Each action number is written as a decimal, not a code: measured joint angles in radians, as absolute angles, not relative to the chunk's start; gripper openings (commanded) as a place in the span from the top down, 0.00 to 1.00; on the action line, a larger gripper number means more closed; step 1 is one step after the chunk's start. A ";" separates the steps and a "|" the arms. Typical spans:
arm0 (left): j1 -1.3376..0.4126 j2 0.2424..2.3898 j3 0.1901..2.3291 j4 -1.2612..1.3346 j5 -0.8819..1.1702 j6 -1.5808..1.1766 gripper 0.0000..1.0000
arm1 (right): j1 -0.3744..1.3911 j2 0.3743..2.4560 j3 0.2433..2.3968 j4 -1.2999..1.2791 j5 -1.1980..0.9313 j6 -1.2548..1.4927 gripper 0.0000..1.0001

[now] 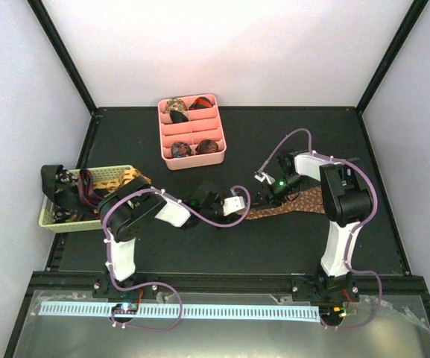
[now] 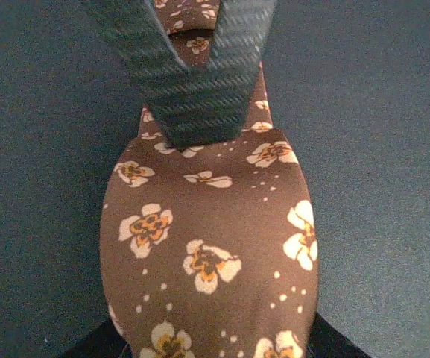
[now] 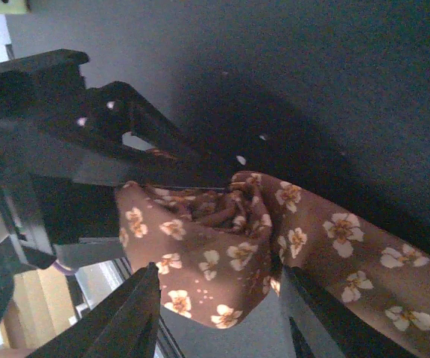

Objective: Roll the ties
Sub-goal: Roll the tie at the center of the board.

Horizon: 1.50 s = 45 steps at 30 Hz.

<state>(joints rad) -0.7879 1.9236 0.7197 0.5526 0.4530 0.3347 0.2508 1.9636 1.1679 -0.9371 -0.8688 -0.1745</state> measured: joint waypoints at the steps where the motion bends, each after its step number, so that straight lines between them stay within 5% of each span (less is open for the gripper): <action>1: -0.788 1.918 0.724 0.533 0.449 0.339 0.71 | 0.251 1.960 1.176 -0.947 -0.874 -0.179 0.51; 10: -0.792 1.911 0.765 0.440 0.447 0.342 0.70 | 0.324 1.954 1.217 -0.984 -0.895 -0.175 0.57; 12: -0.793 1.911 0.766 0.437 0.447 0.342 0.70 | 0.343 1.955 1.222 -0.985 -0.874 -0.174 0.62; 15: -0.793 1.911 0.766 0.437 0.446 0.344 0.70 | 0.348 1.966 1.234 -0.986 -0.839 -0.172 0.95; 20: -0.793 1.910 0.766 0.435 0.445 0.346 0.66 | 0.346 1.981 1.240 -0.986 -0.825 -0.155 0.98; 25: -0.790 1.906 0.759 0.447 0.440 0.346 0.25 | 0.325 1.986 1.237 -0.986 -0.827 -0.161 0.98; 32: -0.754 1.864 0.660 0.554 0.477 0.311 0.07 | 0.258 2.061 1.224 -0.996 -0.842 -0.196 0.98; 37: -0.749 1.899 0.659 0.692 0.520 0.265 0.08 | 0.226 2.077 1.223 -1.005 -0.842 -0.210 0.98; 45: -0.796 2.064 0.736 0.849 0.529 0.177 0.27 | 0.217 2.077 1.203 -0.982 -0.853 -0.211 0.98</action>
